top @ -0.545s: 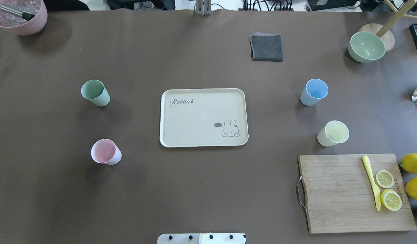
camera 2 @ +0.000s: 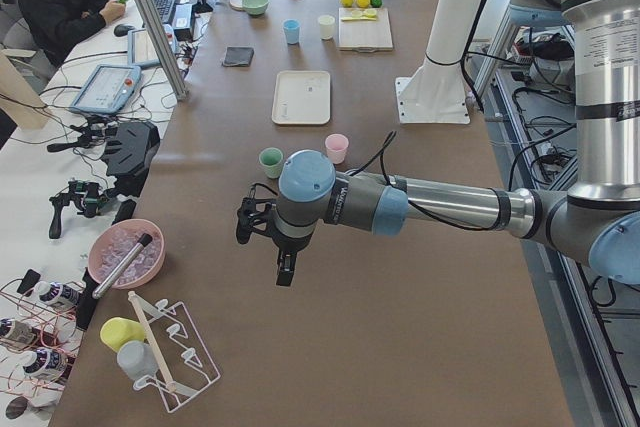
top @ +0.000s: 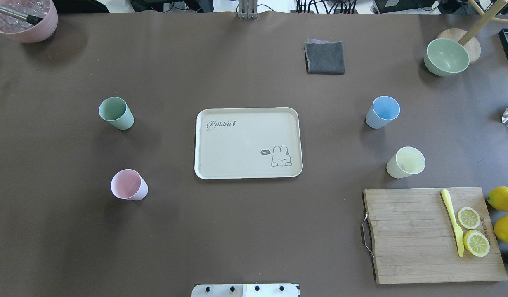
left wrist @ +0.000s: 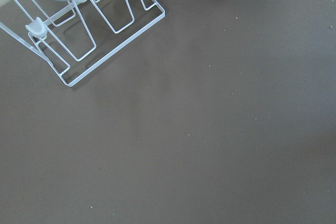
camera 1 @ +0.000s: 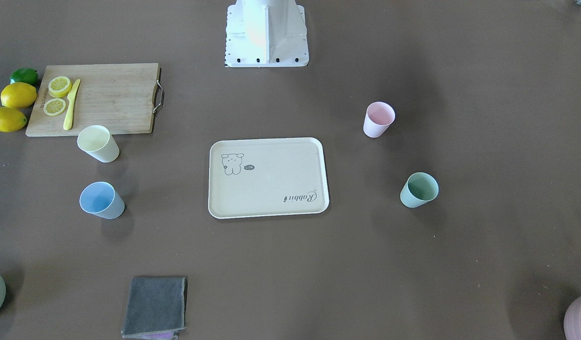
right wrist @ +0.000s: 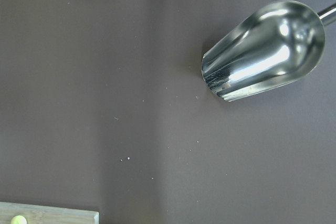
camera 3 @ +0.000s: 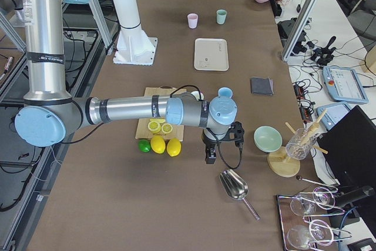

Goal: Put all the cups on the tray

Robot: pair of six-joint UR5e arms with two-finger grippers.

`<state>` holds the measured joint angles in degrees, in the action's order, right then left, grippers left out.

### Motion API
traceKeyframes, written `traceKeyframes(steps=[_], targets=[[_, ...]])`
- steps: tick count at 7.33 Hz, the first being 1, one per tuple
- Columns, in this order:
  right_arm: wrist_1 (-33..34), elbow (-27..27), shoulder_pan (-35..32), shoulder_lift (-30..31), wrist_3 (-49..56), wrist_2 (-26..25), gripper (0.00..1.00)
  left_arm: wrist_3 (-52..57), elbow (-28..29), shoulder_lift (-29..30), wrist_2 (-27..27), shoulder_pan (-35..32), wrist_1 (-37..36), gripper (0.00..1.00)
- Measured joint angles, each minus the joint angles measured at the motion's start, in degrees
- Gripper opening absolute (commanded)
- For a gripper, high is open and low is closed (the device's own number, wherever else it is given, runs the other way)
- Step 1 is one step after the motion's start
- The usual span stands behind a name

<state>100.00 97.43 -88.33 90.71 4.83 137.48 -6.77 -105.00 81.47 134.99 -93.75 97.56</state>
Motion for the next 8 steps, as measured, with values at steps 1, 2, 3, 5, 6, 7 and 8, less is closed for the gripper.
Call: traceKeyframes(steps=[1, 2, 3, 5, 6, 7, 8], targets=[[0.0, 0.1, 0.0, 0.0, 0.0, 0.1, 1.0, 0.0, 0.1, 0.0, 0.0, 0.0, 0.0, 0.98], [-0.1, 0.3, 0.0, 0.0, 0.0, 0.1, 1.0, 0.0, 0.2, 0.0, 0.0, 0.0, 0.0, 0.98], [-0.1, 0.4, 0.0, 0.0, 0.0, 0.1, 1.0, -0.1, 0.2, 0.0, 0.0, 0.0, 0.0, 0.98], [-0.1, 0.5, 0.0, 0.0, 0.0, 0.2, 1.0, -0.1, 0.2, -0.1, 0.0, 0.0, 0.0, 0.98], [-0.1, 0.6, 0.0, 0.0, 0.0, 0.2, 1.0, -0.2, 0.2, -0.1, 0.0, 0.0, 0.0, 0.98], [-0.1, 0.6, 0.0, 0.0, 0.0, 0.2, 1.0, -0.2, 0.3, -0.1, 0.0, 0.0, 0.0, 0.98], [-0.1, 0.6, 0.0, 0.0, 0.0, 0.2, 1.0, -0.2, 0.3, -0.1, 0.0, 0.0, 0.0, 0.98]])
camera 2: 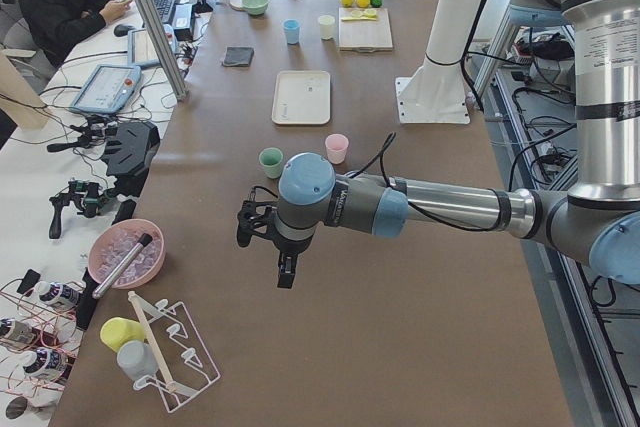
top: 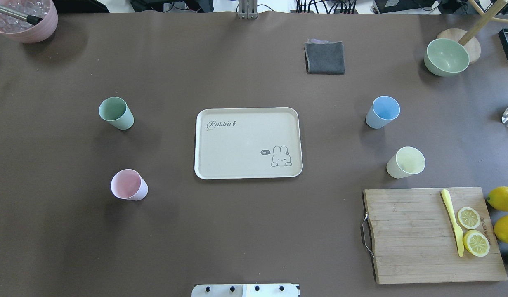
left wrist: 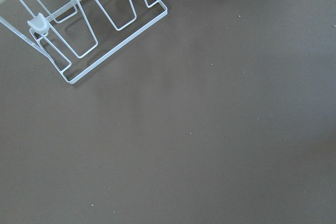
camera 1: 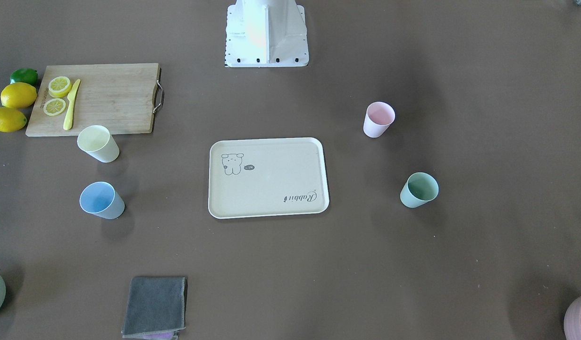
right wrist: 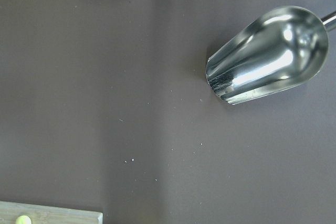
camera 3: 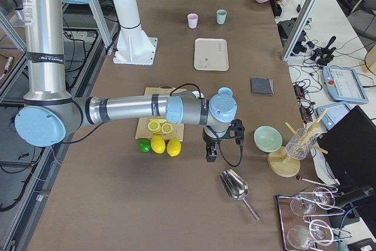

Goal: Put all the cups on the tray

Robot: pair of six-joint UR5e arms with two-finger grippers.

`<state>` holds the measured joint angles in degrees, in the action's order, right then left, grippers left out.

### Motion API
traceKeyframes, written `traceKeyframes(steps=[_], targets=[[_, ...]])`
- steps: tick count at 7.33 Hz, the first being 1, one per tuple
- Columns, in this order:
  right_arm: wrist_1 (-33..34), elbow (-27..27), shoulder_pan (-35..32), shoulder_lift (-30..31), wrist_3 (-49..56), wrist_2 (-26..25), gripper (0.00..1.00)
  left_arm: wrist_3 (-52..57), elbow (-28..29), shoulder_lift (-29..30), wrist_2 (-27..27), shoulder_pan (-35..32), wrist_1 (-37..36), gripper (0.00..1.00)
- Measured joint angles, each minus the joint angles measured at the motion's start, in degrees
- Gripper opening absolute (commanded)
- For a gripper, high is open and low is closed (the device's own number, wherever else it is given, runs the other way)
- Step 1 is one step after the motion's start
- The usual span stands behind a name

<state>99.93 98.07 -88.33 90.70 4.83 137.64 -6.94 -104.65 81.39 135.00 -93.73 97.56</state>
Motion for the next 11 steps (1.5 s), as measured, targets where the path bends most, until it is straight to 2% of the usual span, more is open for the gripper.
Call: traceKeyframes(steps=[7, 9, 11], targets=[[0.0, 0.3, 0.0, 0.0, -0.1, 0.2, 1.0, 0.1, 0.1, 0.4, 0.0, 0.2, 0.4, 0.98], [0.0, 0.5, 0.0, 0.1, 0.0, 0.2, 1.0, -0.3, 0.6, 0.6, 0.2, 0.3, 3.0, 0.98], [0.0, 1.0, 0.0, 0.1, -0.1, 0.2, 1.0, -1.0, 3.4, 0.8, 0.3, 0.4, 9.2, 0.98]])
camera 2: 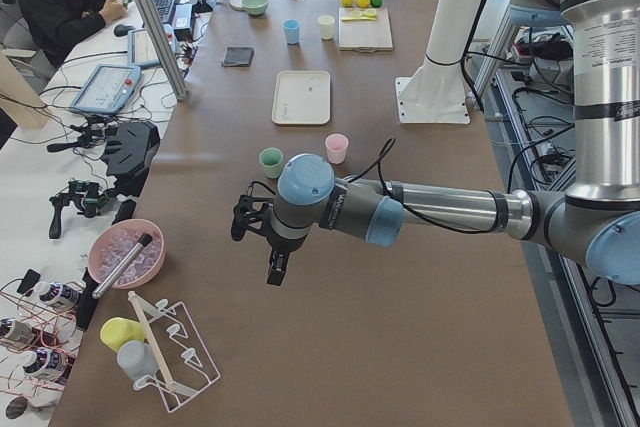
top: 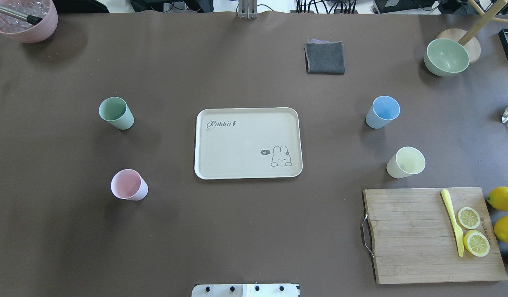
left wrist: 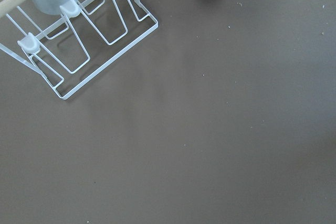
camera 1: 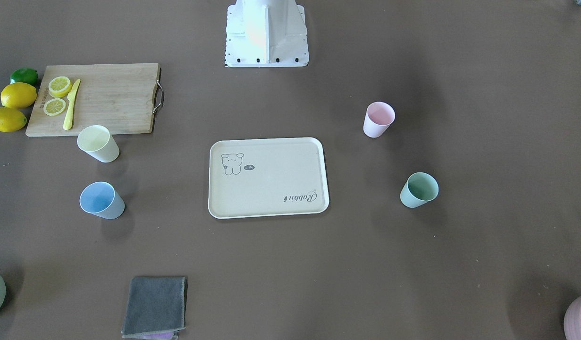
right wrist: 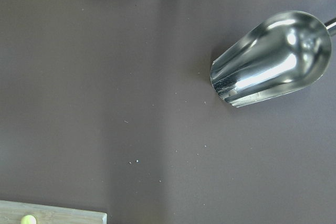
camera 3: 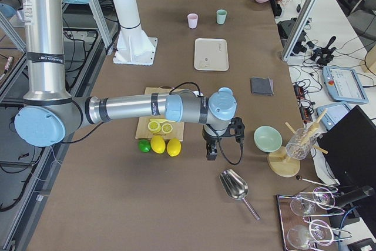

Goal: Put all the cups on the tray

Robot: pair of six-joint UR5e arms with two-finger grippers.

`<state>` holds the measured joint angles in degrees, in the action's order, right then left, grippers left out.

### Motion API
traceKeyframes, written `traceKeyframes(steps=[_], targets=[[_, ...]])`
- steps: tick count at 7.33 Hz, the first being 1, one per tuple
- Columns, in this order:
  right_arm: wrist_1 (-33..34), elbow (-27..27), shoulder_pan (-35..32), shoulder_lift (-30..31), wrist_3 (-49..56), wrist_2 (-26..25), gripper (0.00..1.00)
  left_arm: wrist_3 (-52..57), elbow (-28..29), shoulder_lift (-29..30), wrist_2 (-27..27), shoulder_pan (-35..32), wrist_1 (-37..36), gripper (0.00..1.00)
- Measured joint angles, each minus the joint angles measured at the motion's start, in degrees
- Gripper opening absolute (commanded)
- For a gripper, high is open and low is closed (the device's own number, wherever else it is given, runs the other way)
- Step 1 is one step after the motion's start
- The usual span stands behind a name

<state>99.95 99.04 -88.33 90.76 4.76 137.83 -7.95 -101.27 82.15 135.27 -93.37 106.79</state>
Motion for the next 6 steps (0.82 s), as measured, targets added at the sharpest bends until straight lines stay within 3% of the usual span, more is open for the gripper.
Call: traceKeyframes(steps=[3, 4, 6], targets=[[-0.9, 2.0, 0.9, -0.2, -0.4, 1.9, 1.0, -0.6, 3.1, 0.8, 0.2, 0.2, 3.8, 0.98], [-3.9, 2.5, 2.6, -0.3, -3.7, 2.1, 1.0, -1.2, 2.7, 0.9, 0.1, 0.4, 3.9, 0.98], [-16.2, 3.0, 10.4, -0.4, -20.8, -0.5, 1.0, -3.6, 1.2, 0.7, 0.3, 0.9, 4.0, 0.98]])
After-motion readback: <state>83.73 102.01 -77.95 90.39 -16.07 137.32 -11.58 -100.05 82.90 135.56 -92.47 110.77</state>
